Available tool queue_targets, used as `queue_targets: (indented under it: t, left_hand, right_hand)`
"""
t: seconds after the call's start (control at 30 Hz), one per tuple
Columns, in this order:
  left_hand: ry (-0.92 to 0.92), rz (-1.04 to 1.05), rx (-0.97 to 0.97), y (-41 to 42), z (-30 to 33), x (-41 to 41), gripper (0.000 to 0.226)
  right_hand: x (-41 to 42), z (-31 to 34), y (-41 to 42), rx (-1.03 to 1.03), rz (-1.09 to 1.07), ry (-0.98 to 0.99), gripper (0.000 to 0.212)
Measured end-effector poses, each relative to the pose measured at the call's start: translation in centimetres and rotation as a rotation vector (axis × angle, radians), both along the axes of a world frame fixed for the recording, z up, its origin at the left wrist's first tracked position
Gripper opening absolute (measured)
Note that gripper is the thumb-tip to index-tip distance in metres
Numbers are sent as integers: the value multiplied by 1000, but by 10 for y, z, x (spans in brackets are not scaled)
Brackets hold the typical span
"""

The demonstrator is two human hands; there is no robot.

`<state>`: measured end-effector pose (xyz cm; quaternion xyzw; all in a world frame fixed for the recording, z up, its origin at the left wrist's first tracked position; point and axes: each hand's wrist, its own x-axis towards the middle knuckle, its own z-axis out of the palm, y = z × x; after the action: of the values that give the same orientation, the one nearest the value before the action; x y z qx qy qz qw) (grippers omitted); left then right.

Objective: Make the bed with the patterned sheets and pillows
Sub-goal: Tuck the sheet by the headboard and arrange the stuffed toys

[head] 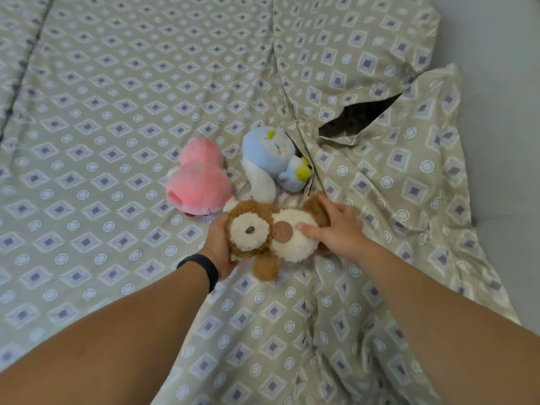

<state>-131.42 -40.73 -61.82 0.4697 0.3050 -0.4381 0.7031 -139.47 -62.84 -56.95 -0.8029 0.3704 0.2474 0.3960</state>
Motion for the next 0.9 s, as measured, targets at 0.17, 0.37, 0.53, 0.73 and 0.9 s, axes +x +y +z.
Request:
queue_targets:
  t: [0.17, 0.37, 0.53, 0.73, 0.9]
  left_hand:
    - [-359, -431, 90, -17, 18, 39, 38]
    - [-610, -465, 14, -81, 63, 78, 58]
    - [-739, -690, 103, -102, 62, 67, 40]
    - [-995, -971, 385, -103, 1, 2, 44]
    - [-809, -1003, 692, -83, -27, -8, 102]
  right_hand:
    - [5, 1, 17, 359, 170, -123, 106]
    - [12, -5, 28, 550, -620, -408, 52]
    - [5, -14, 21, 421, -1005, -431, 13]
    - [-14, -47, 52, 100, -804, -264, 24]
    - [7, -32, 3, -211, -812, -383, 37]
